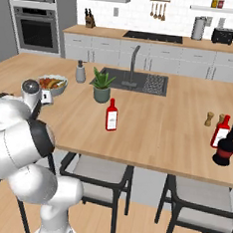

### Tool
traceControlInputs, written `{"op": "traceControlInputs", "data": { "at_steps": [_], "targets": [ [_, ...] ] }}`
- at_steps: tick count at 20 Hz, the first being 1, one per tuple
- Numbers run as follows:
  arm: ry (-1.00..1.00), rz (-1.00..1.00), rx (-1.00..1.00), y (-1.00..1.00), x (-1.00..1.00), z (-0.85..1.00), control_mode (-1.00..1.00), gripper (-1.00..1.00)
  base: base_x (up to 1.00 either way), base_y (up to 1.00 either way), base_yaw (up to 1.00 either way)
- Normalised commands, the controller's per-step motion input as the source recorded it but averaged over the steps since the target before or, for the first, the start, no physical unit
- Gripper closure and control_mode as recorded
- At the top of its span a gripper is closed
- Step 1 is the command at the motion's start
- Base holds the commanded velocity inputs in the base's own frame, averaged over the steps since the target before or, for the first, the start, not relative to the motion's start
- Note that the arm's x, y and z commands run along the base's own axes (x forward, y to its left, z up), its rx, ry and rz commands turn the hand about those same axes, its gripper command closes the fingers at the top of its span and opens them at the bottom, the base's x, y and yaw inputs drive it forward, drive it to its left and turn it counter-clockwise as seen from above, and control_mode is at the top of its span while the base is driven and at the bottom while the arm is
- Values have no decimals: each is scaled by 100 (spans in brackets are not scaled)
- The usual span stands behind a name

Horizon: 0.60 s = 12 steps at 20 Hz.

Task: Move the plastic bottles in the middle to the plastics group, and the glass bottles in the middle to the glass group.

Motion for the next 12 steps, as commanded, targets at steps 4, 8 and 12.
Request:
{"op": "traceControlInputs", "data": {
  "at_steps": [4,8,12],
  "targets": [
    [0,-6,0,-92,-26,47,-100,-100,0,0,0],
    [0,-13,0,-94,-6,26,-100,-100,0,0,0],
    [0,-17,0,-96,0,18,-100,-100,0,0,0]
  ]
}}
